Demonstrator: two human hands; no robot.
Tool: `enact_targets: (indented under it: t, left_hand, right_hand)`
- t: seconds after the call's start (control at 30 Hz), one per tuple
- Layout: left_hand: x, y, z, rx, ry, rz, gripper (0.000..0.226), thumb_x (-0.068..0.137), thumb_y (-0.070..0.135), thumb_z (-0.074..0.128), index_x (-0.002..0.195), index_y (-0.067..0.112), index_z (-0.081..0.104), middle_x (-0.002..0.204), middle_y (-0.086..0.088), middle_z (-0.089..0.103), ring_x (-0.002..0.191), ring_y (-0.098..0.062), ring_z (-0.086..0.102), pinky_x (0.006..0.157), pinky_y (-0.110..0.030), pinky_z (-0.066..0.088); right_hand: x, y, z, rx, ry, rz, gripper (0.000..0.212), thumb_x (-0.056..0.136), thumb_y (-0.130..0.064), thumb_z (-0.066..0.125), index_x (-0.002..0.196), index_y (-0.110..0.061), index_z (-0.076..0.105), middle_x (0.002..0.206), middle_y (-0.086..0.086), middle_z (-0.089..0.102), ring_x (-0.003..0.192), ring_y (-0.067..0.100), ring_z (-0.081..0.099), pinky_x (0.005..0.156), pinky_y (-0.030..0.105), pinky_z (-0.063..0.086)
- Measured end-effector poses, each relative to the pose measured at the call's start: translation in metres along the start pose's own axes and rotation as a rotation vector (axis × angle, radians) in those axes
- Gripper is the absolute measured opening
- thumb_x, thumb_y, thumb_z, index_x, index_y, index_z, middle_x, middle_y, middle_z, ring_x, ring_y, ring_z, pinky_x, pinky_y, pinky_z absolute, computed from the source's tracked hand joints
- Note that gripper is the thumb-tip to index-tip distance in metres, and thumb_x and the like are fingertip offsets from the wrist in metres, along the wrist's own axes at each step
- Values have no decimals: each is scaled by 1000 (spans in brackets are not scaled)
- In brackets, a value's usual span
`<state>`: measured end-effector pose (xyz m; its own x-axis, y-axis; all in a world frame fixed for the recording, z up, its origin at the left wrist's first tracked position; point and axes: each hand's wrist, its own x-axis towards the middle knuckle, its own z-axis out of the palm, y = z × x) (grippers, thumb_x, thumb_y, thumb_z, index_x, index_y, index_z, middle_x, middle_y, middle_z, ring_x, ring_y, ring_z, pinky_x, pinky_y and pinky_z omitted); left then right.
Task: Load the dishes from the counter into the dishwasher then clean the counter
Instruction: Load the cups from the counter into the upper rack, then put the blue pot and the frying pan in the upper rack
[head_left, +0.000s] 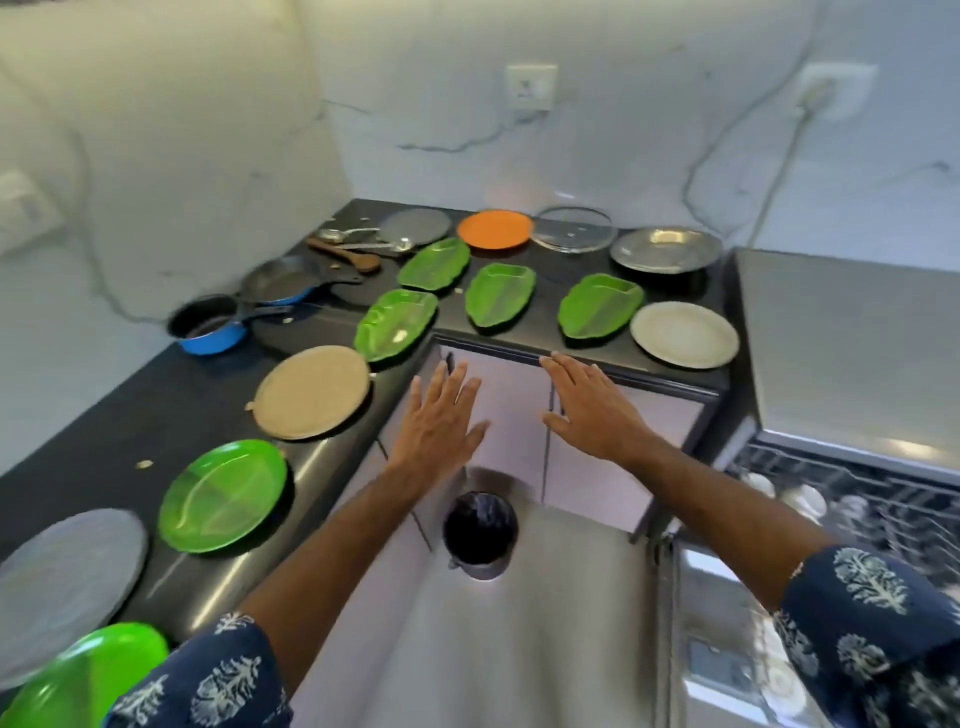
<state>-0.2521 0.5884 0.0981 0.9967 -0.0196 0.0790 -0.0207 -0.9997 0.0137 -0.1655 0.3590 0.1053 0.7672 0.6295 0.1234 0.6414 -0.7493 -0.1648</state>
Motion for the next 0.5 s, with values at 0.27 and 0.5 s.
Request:
enact_targets:
  t: [0.27, 0.5]
  left_hand:
    - [-54, -153, -28, -37, 27, -248, 60, 100, 47, 41, 153, 21, 28, 164, -5, 15, 152, -30, 9, 120, -55, 14]
    - [-58, -235, -27, -102, 48, -378, 61, 100, 46, 46, 152, 21, 27, 164, -5, 16, 152, -30, 11, 121, -54, 16]
  right_hand:
    - [96, -137, 8, 45, 29, -190, 74, 95, -43, 57, 154, -12, 25, 158, 10, 29, 144, 30, 31, 117, 43, 25]
    - [173, -191, 27, 80, -36, -259, 71, 93, -43, 61, 149, -14, 30, 150, 8, 38, 136, 29, 41, 111, 42, 38]
